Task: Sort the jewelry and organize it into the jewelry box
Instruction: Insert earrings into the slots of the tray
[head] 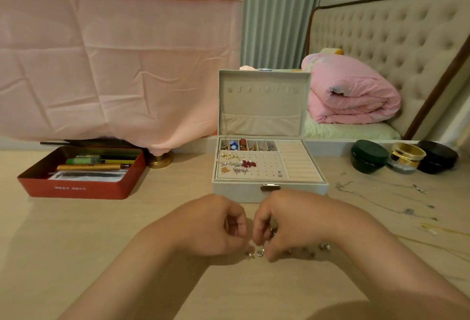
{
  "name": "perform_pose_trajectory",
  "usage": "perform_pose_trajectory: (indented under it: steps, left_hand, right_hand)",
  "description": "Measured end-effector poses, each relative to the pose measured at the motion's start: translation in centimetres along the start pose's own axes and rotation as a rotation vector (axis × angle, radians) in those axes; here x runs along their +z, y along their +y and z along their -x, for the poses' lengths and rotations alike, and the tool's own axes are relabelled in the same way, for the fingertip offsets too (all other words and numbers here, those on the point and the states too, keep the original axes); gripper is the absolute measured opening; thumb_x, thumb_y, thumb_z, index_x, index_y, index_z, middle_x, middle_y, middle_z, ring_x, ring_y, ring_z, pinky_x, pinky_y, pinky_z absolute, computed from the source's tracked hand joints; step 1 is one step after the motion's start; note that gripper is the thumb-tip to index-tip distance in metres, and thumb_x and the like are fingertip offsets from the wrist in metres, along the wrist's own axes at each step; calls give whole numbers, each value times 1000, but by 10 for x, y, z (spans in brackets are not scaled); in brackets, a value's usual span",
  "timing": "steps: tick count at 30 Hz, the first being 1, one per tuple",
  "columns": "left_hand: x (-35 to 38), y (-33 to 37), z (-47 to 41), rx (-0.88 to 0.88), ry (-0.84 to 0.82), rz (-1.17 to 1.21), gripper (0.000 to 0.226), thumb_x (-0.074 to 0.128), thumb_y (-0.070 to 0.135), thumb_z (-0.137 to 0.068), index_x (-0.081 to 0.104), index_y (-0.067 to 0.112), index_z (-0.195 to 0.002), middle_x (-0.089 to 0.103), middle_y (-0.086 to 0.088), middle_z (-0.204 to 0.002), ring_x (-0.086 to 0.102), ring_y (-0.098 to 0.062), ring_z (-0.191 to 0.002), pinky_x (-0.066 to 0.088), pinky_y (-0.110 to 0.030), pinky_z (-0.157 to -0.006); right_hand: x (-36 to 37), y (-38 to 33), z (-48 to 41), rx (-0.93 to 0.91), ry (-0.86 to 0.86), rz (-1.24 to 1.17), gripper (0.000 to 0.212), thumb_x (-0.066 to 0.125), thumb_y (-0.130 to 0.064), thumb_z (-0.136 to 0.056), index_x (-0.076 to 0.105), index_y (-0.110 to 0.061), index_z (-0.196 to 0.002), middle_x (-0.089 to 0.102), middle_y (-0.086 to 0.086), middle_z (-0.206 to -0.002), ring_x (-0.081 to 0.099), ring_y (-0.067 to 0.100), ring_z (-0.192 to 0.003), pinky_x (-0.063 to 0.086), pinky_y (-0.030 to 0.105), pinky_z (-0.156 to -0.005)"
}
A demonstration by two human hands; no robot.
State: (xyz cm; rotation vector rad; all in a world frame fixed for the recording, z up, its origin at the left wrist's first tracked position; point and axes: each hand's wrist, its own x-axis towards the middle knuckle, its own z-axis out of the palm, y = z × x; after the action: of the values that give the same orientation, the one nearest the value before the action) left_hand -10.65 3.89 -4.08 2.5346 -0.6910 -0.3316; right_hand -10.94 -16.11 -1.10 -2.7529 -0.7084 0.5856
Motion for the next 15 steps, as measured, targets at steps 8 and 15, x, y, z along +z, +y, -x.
perform_pose_trajectory:
  steps: [8, 15]
  left_hand:
    - [17, -6, -1, 58, -17, 86, 20, 83, 42, -73, 76, 37, -92, 68, 16, -84, 62, -5, -77, 53, -30, -73]
    - [19, -19, -4, 95, 103, 34, 13, 71, 45, -83, 74, 45, -96, 66, 21, -94, 61, 0, -89, 53, -31, -79]
  right_hand:
    - [9, 2, -8, -7, 21, 80, 11, 81, -33, -81, 78, -33, -91, 72, -15, -84, 64, 1, -77, 55, 26, -72]
    - [4, 15, -11, -19, 116, -145, 5, 75, -30, -89, 78, -31, -93, 73, -19, -84, 64, -5, -75, 47, 13, -66]
